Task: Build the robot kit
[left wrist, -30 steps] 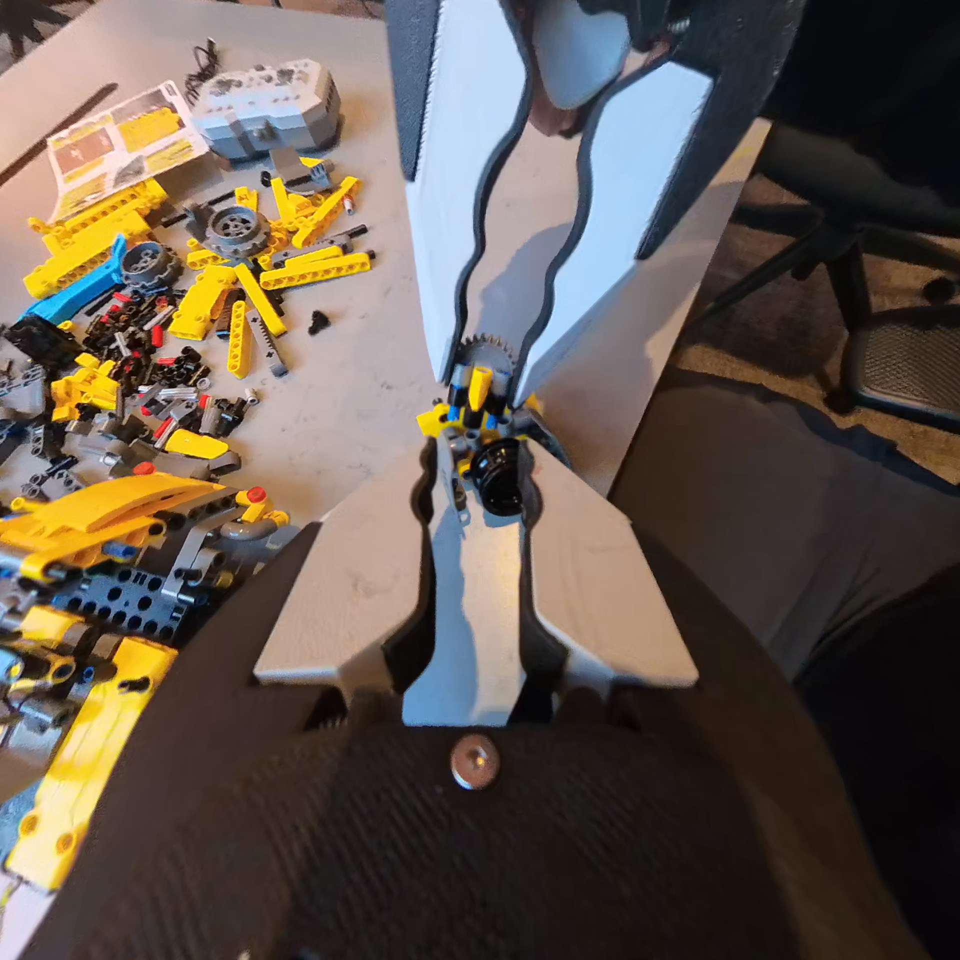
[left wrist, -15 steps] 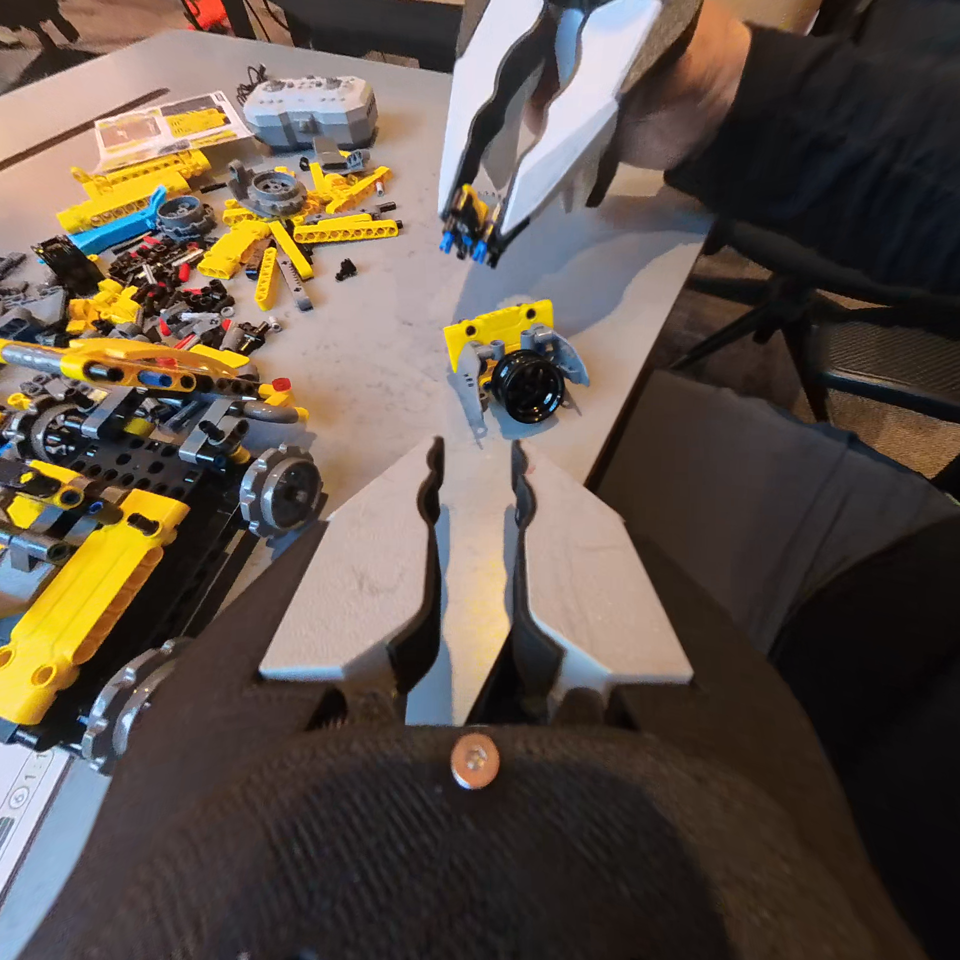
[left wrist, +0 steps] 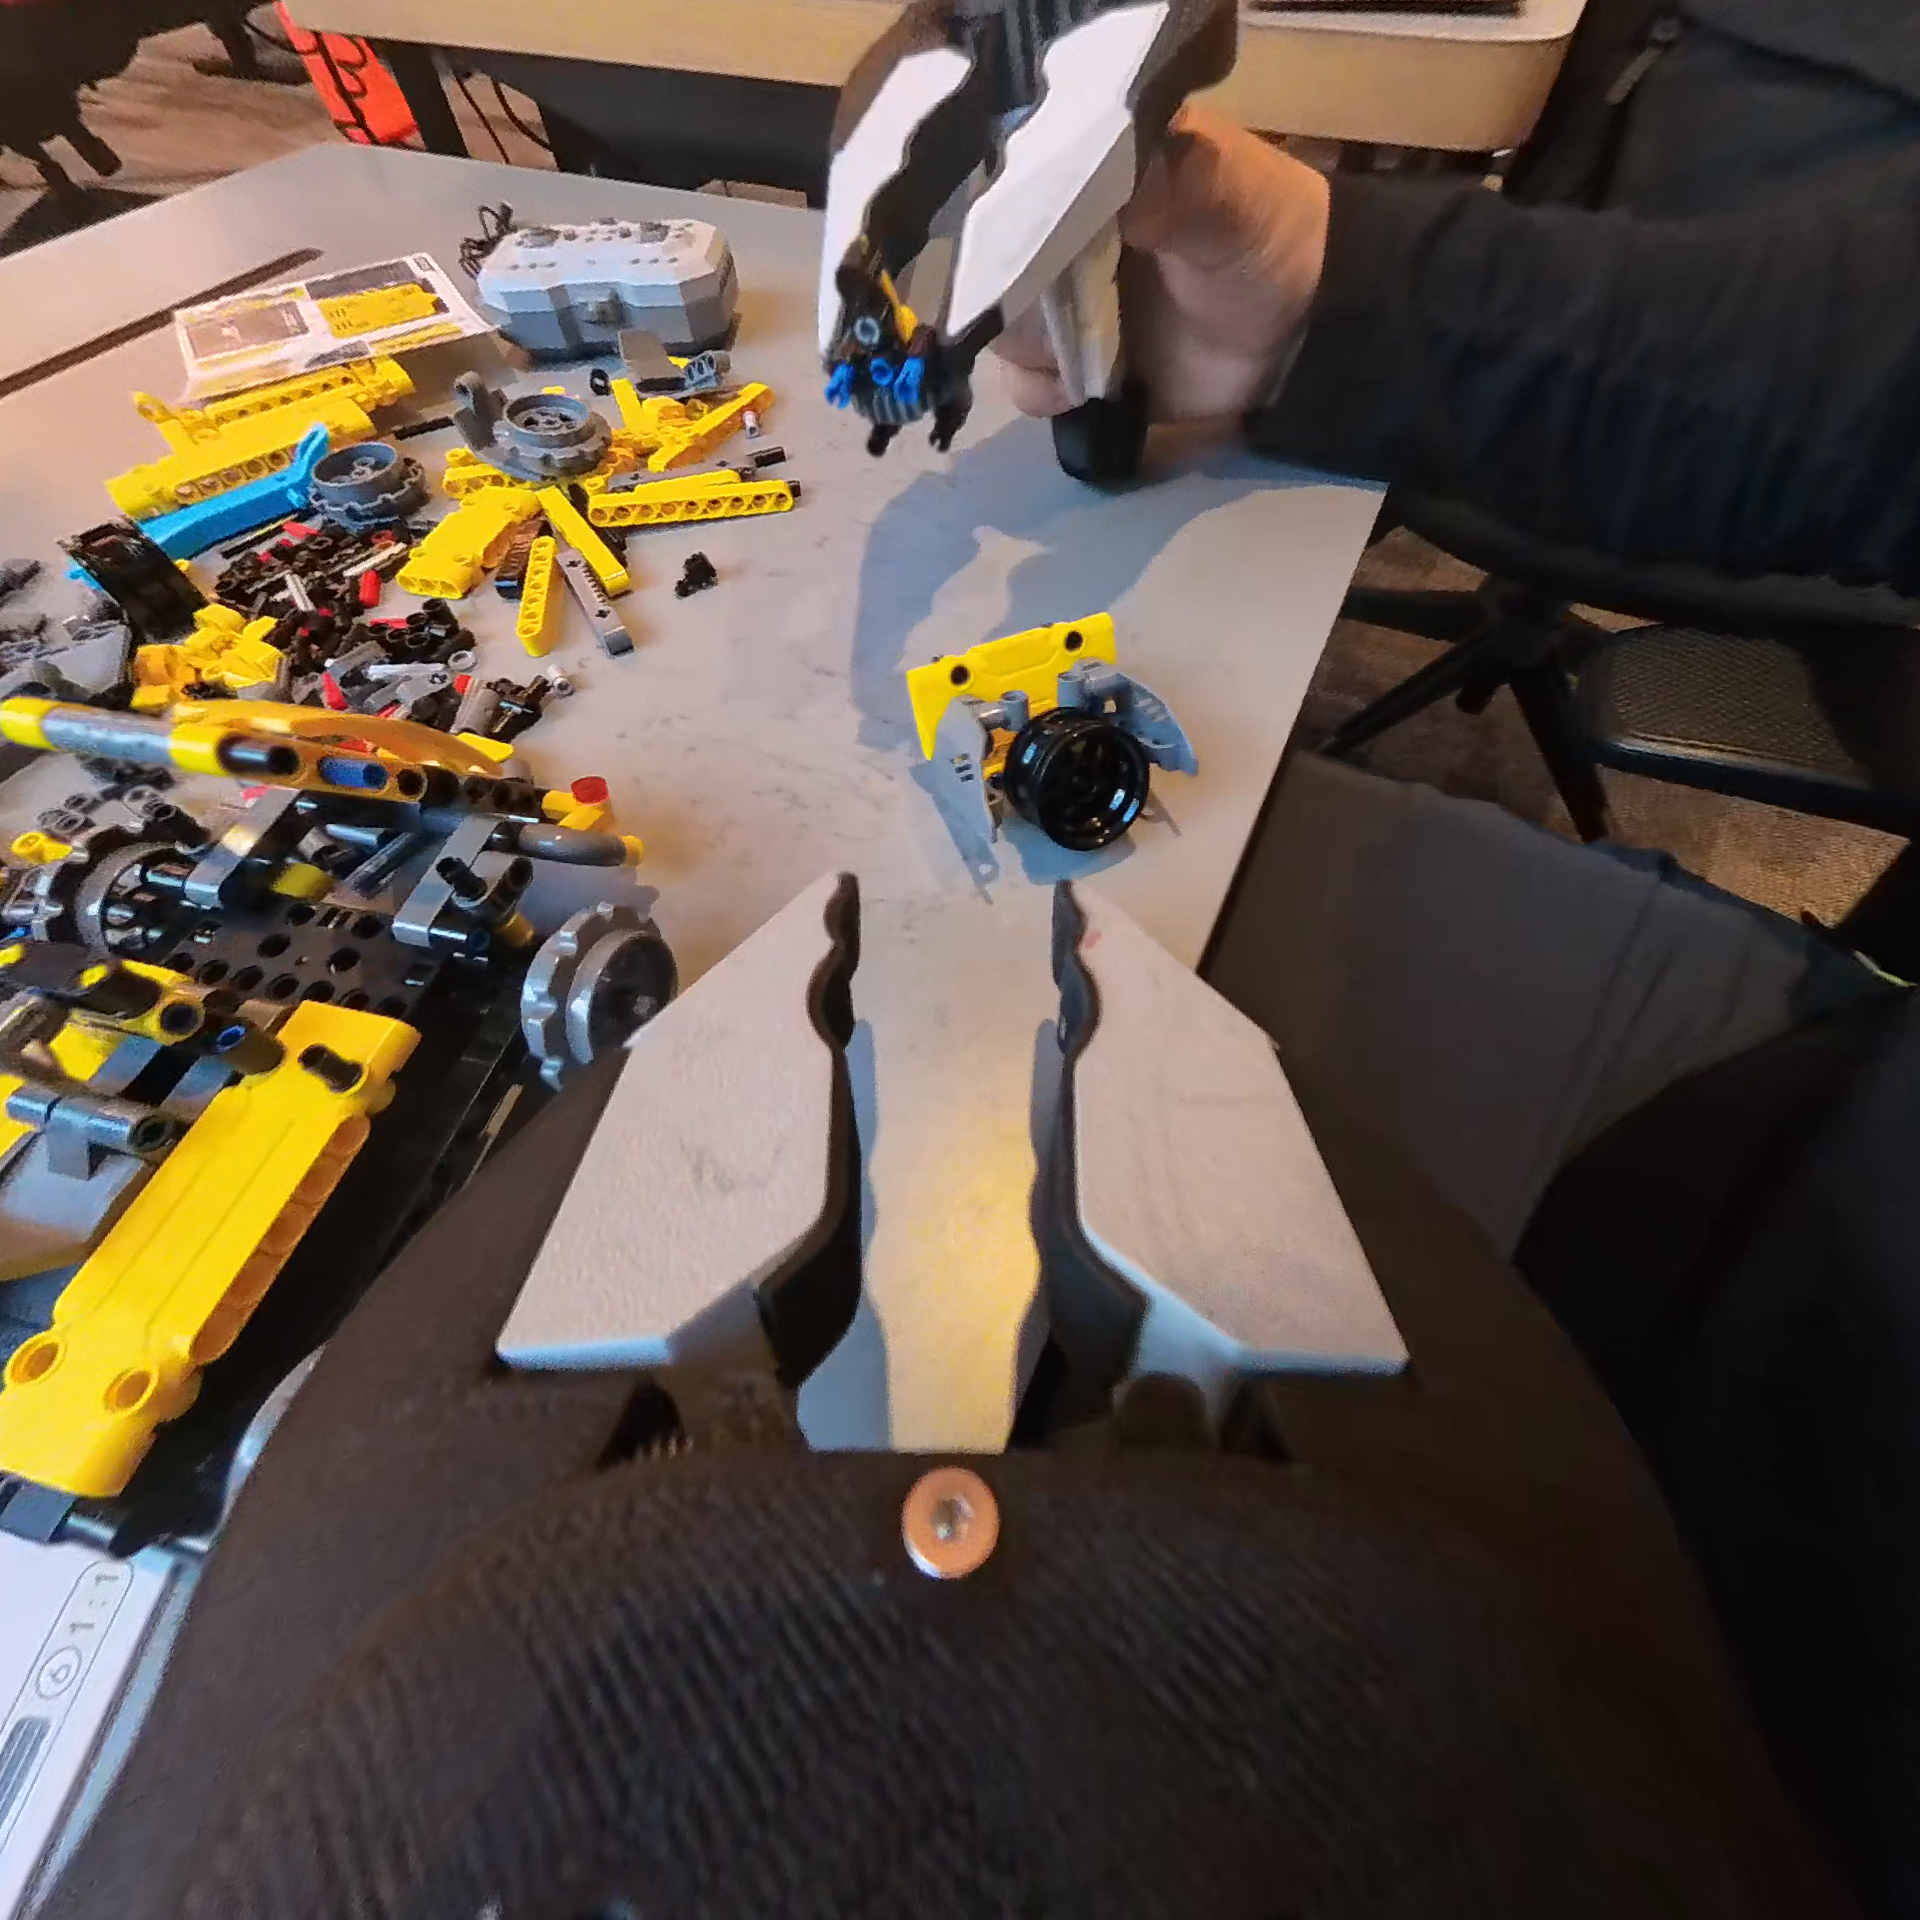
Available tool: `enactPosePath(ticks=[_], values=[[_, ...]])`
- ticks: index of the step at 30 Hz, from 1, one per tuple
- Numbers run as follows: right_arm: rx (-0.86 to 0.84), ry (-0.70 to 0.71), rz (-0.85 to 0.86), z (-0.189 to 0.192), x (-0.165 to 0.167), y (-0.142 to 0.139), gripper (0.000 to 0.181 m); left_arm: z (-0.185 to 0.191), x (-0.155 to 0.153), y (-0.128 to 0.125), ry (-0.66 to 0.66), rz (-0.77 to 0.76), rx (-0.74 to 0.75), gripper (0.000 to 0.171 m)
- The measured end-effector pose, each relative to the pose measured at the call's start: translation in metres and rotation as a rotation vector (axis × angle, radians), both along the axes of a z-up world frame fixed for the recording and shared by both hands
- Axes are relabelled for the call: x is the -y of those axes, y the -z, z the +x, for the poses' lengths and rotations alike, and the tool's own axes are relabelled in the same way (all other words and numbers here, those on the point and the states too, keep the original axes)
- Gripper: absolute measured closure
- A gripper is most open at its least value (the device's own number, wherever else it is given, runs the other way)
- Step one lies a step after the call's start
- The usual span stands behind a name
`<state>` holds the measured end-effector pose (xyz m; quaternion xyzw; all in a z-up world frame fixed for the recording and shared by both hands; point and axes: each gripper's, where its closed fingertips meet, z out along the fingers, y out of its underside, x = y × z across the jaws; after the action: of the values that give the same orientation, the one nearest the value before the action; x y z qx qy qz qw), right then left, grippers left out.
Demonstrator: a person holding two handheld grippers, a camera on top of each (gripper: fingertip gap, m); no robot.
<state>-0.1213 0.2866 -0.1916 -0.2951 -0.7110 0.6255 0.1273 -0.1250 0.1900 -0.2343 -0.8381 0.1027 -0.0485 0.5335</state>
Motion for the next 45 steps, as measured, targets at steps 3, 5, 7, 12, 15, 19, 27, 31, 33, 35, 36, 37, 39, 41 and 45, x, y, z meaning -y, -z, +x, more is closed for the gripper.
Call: enactPosePath(ticks=[3, 5, 7, 12, 15, 19, 27, 31, 33, 35, 36, 37, 39, 41, 45], values=[[-0.014, 0.019, 0.014, -0.001, -0.001, 0.001, 0.157, 0.002, 0.001, -0.002, 0.018, 0.019, -0.004, 0.136], [-0.017, 0.014, 0.016, -0.001, -0.001, 0.001, 0.157, 0.004, 0.000, 0.000, 0.022, 0.010, -0.016, 0.132], [-0.026, 0.004, 0.017, 0.001, 0.000, 0.000, 0.157, 0.005, -0.002, 0.003, 0.022, -0.007, -0.028, 0.129], [-0.029, -0.010, 0.045, 0.002, 0.004, 0.003, 0.157, 0.006, -0.006, -0.005, 0.003, -0.012, -0.058, 0.127], [-0.034, -0.018, 0.068, 0.003, 0.006, 0.005, 0.157, 0.013, -0.013, -0.003, -0.015, -0.044, -0.017, 0.112], [-0.033, -0.086, 0.143, 0.012, 0.018, 0.014, 0.157, 0.025, -0.024, 0.007, -0.031, -0.060, 0.016, 0.115], [-0.030, -0.150, 0.232, 0.022, 0.029, 0.026, 0.157, 0.034, -0.045, 0.028, -0.061, -0.148, -0.030, 0.102], [-0.019, -0.120, 0.219, 0.019, 0.026, 0.025, 0.157, 0.038, -0.052, 0.035, -0.059, -0.193, -0.057, 0.089], [-0.006, -0.101, 0.205, 0.016, 0.024, 0.025, 0.158, 0.039, -0.055, 0.035, -0.056, -0.200, -0.065, 0.088], [-0.001, -0.084, 0.198, 0.013, 0.022, 0.024, 0.158, 0.038, -0.057, 0.035, -0.060, -0.209, -0.072, 0.087], [0.002, -0.080, 0.196, 0.013, 0.021, 0.024, 0.158, 0.037, -0.058, 0.036, -0.063, -0.214, -0.080, 0.090], [0.006, -0.076, 0.196, 0.012, 0.020, 0.024, 0.157, 0.037, -0.058, 0.037, -0.062, -0.222, -0.092, 0.095], [0.010, -0.078, 0.197, 0.013, 0.021, 0.025, 0.157, 0.035, -0.057, 0.039, -0.050, -0.240, -0.110, 0.104], [0.016, -0.087, 0.201, 0.014, 0.022, 0.026, 0.157, 0.033, -0.056, 0.037, -0.024, -0.244, -0.094, 0.107], [0.047, -0.096, 0.203, 0.015, 0.023, 0.029, 0.157, 0.029, -0.051, 0.024, 0.024, -0.206, 0.004, 0.108]])
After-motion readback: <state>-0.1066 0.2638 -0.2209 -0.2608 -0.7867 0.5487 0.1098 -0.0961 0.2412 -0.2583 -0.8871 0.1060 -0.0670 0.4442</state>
